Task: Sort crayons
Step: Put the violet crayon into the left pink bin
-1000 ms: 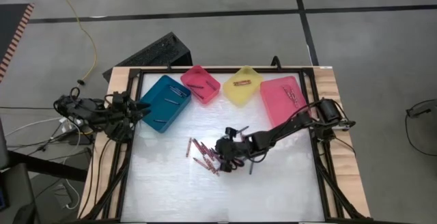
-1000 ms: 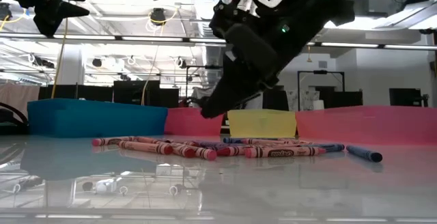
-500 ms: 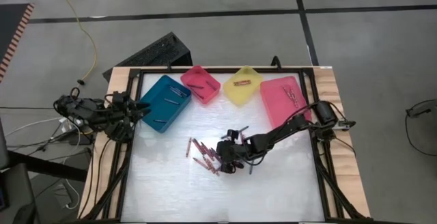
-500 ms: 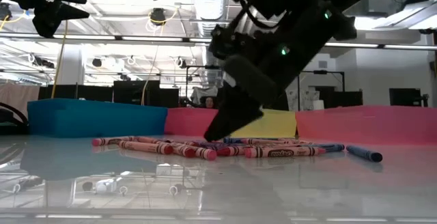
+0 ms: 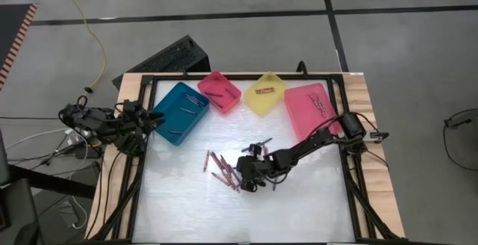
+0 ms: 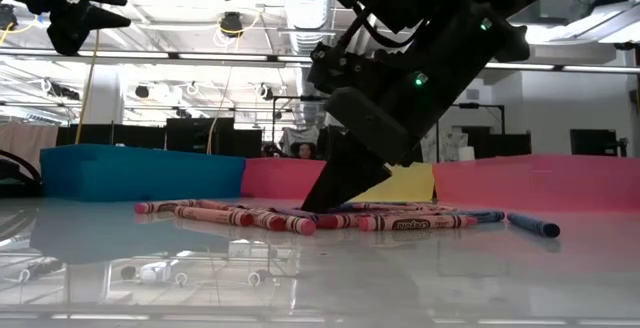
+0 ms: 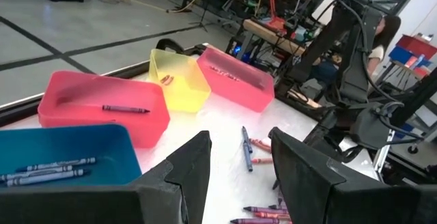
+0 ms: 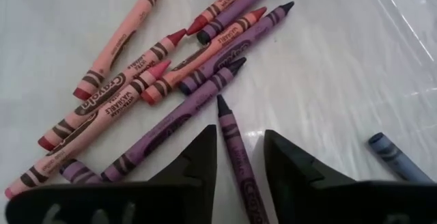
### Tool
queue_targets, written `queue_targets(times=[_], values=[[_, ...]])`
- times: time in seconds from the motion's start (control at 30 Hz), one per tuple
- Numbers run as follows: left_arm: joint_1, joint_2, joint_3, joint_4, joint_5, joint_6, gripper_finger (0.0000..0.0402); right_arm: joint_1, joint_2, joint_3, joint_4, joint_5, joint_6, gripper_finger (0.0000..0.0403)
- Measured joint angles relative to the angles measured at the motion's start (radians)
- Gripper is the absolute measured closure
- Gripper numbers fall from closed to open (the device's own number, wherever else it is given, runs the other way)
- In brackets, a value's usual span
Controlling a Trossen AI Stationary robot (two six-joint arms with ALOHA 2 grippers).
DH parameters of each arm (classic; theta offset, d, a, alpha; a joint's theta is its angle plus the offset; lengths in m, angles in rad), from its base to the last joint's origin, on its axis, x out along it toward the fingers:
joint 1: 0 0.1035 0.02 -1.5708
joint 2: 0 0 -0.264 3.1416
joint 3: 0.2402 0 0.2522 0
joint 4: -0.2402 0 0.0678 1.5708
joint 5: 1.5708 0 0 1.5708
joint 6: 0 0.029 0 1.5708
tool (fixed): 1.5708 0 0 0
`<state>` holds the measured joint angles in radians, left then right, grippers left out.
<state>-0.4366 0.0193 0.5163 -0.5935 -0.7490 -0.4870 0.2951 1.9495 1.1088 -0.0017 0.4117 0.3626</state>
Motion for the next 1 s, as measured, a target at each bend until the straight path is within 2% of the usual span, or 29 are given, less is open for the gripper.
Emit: queue_targets(times=[0.13,0.5,0.63,0.77,1.0], values=[[0.000,0.000,0.000,0.000,-0.001,0.002,0.0256,-0.007,0.000,0.002,-0.042,0.002,0.020,0.0299],[0.000,0.000,0.000,-0.031,-0.020,-0.008,0.0256,-0.016,-0.002,0.002,-0.112,0.010,0.021,0.0395],[0.000,0.000,0.000,-0.050,-0.028,-0.024,0.0256,-0.023,-0.011,0.001,-0.102,0.009,0.010,0.0393],[0.000,0.000,0.000,-0.049,-0.034,-0.023,0.0256,-0.039,-0.038,-0.004,-0.092,0.002,-0.066,0.0395],[0.000,0.000,0.000,-0.065,-0.046,-0.018,0.0256,-0.120,-0.143,-0.005,-0.072,0.010,-0.163,0.0398]])
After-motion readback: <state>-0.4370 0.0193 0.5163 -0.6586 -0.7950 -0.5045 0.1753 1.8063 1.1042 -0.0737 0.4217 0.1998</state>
